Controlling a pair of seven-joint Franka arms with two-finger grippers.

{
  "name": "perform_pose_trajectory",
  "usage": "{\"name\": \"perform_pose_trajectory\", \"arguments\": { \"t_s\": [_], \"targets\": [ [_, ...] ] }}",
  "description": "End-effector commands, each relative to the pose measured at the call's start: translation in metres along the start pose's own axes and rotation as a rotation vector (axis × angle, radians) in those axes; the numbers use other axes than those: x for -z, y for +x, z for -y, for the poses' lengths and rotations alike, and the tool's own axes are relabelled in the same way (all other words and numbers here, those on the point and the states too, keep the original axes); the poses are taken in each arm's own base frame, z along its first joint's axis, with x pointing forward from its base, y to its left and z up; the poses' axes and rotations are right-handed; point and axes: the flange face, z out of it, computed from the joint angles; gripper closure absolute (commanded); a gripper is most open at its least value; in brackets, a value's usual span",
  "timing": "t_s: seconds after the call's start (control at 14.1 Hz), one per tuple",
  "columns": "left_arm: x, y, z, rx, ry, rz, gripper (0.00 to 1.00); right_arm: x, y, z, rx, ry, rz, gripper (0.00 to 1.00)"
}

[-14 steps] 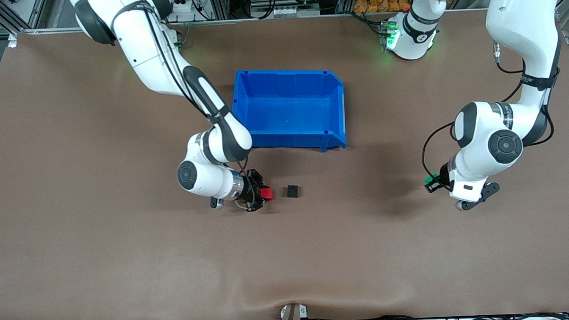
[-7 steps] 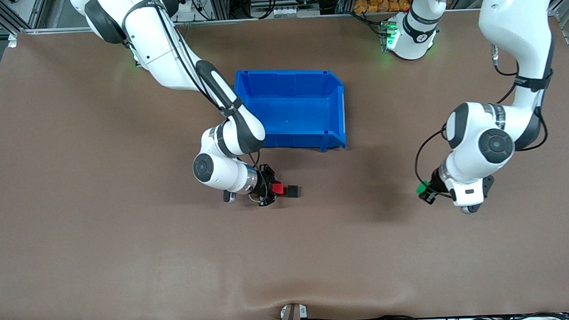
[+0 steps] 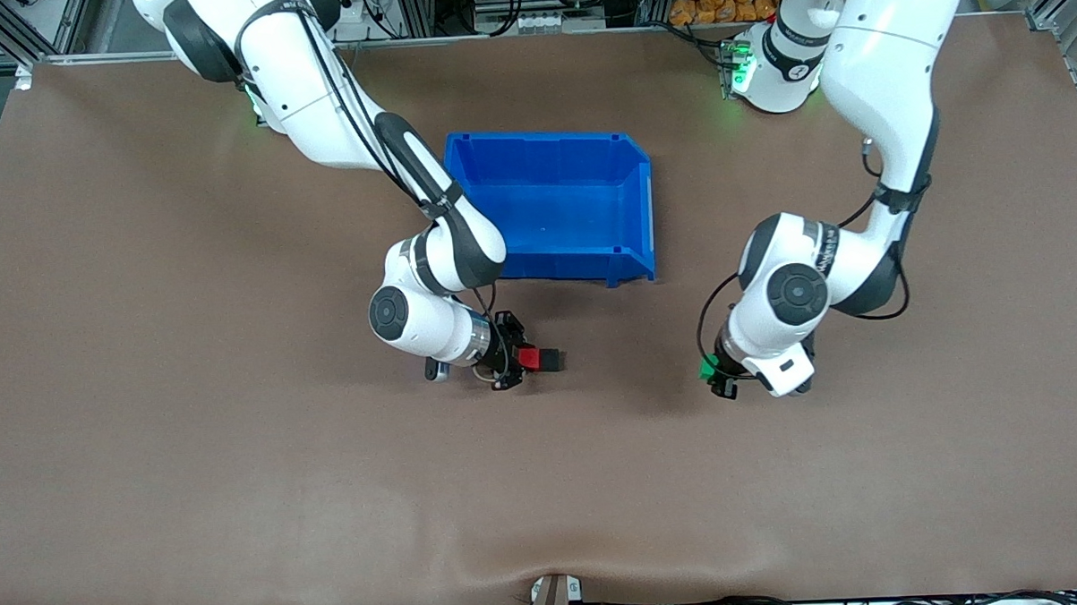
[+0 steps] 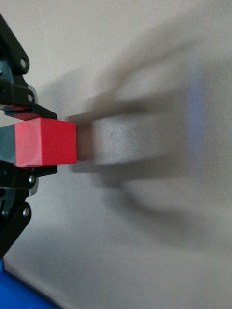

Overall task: Attach green and red cubes to black cube
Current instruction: 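Place the red cube beside the black cube while the left gripper carries green, then place the green cube against the black cube while the right gripper withdraws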

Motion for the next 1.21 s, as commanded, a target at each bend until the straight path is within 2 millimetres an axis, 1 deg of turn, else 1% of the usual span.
{"name": "perform_pose_trajectory", "arguments": {
  "t_s": [0.0,0.07,0.14,0.21,0.28,0.36,0.43,0.5,0.57,0.64,0.71,0.78,0.85,0.92,0.99,1.07,1.14],
  "targets": [
    [-0.019,-0.027,0.002,0.13,0.044,0.047,1.0,-0.011,-0.002,0.004,-0.05,0.024,0.005,0.25],
    [-0.026,-0.038,0.006,0.139,0.06,0.058,1.0,-0.011,-0.002,0.004,-0.057,0.023,0.0,0.0],
    [-0.029,-0.047,0.007,0.146,0.064,0.066,1.0,-0.005,-0.001,0.007,-0.06,0.022,0.006,0.0],
    [-0.028,-0.055,0.0,0.162,0.055,0.081,1.0,0.002,-0.001,0.011,-0.052,0.028,0.01,0.0],
    [-0.028,-0.069,-0.004,0.171,0.047,0.094,1.0,0.012,-0.005,0.013,-0.038,0.022,0.012,0.0],
    [-0.029,-0.09,-0.006,0.18,0.04,0.106,1.0,0.018,-0.006,0.014,-0.02,0.002,-0.004,0.0],
    [-0.03,-0.105,-0.008,0.197,0.036,0.113,1.0,0.028,-0.01,0.014,0.018,-0.028,-0.033,0.0],
    [-0.034,-0.119,-0.007,0.206,0.036,0.114,1.0,0.038,-0.007,0.019,0.042,-0.056,-0.07,0.0],
    [-0.033,-0.127,-0.005,0.206,0.035,0.115,1.0,0.057,-0.005,0.022,0.053,-0.095,-0.094,0.0],
    [-0.03,-0.132,-0.005,0.204,0.031,0.119,1.0,0.074,-0.005,0.022,0.063,-0.135,-0.114,0.0],
    [-0.03,-0.142,-0.003,0.198,0.028,0.121,1.0,0.091,0.003,0.029,0.068,-0.158,-0.14,0.0],
    [-0.031,-0.152,-0.005,0.202,0.022,0.126,1.0,0.122,0.003,0.038,0.131,-0.169,-0.166,0.0],
    [-0.035,-0.165,-0.007,0.207,0.016,0.129,1.0,0.147,0.012,0.043,0.219,-0.214,-0.194,0.0],
    [-0.041,-0.178,-0.006,0.212,0.014,0.13,1.0,0.165,0.035,0.053,0.274,-0.273,-0.199,0.0],
    [-0.047,-0.188,-0.004,0.213,0.015,0.128,1.0,0.196,0.055,0.068,0.339,-0.282,-0.201,0.0],
    [-0.051,-0.194,-0.002,0.211,0.017,0.128,1.0,0.228,0.067,0.084,0.44,-0.249,-0.234,0.0],
    [-0.055,-0.198,0.0,0.21,0.021,0.126,1.0,0.247,0.078,0.093,0.562,-0.239,-0.279,0.0]
  ]
}}
